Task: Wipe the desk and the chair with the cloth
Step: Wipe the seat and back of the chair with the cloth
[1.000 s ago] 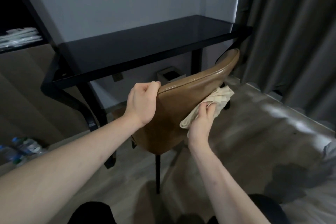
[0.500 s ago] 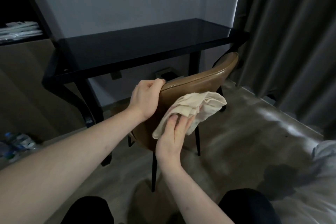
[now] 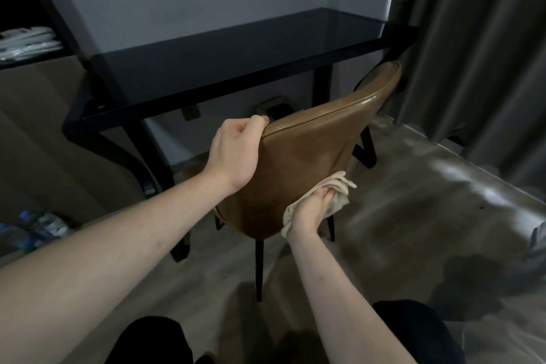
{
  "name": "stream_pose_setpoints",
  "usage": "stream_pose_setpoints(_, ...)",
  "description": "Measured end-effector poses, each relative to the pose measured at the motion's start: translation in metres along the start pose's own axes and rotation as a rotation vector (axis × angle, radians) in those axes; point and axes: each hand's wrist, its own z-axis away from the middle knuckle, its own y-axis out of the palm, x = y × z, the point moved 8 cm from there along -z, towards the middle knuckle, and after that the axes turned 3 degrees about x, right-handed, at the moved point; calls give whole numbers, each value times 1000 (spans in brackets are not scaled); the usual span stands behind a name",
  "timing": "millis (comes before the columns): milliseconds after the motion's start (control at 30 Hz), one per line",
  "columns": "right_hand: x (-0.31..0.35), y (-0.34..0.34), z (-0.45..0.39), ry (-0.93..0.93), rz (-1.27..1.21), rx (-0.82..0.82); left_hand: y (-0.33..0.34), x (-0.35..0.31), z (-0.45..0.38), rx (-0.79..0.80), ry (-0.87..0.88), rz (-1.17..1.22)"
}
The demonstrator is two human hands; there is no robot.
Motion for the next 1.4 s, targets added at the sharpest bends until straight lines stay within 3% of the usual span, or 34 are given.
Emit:
stream_pose_setpoints(100, -14, -3, -16, 45, -86, 3, 0, 0, 1, 2, -9, -4)
stream_pose_setpoints(333, 6, -1, 28, -73, 62, -3, 0, -3, 2, -1, -3, -19)
stream_pose_setpoints(567, 36, 14, 91, -322, 281, 216, -1, -1, 3, -14, -15, -61)
stream_pose_setpoints(733, 43, 19, 103, -364, 309, 259, -2, -4, 5, -35, -18, -61)
stream_pose_setpoints(933, 26, 18, 83, -292, 265, 193, -1, -4, 2, -25, 12, -42)
stream_pose_setpoints(1233, -98, 3, 8, 293, 1, 26, 0, -5, 3, -10, 24, -4)
stream_pose_setpoints(1400, -113, 5, 5, 353, -164, -5, -3, -6, 3, -28, 15, -6)
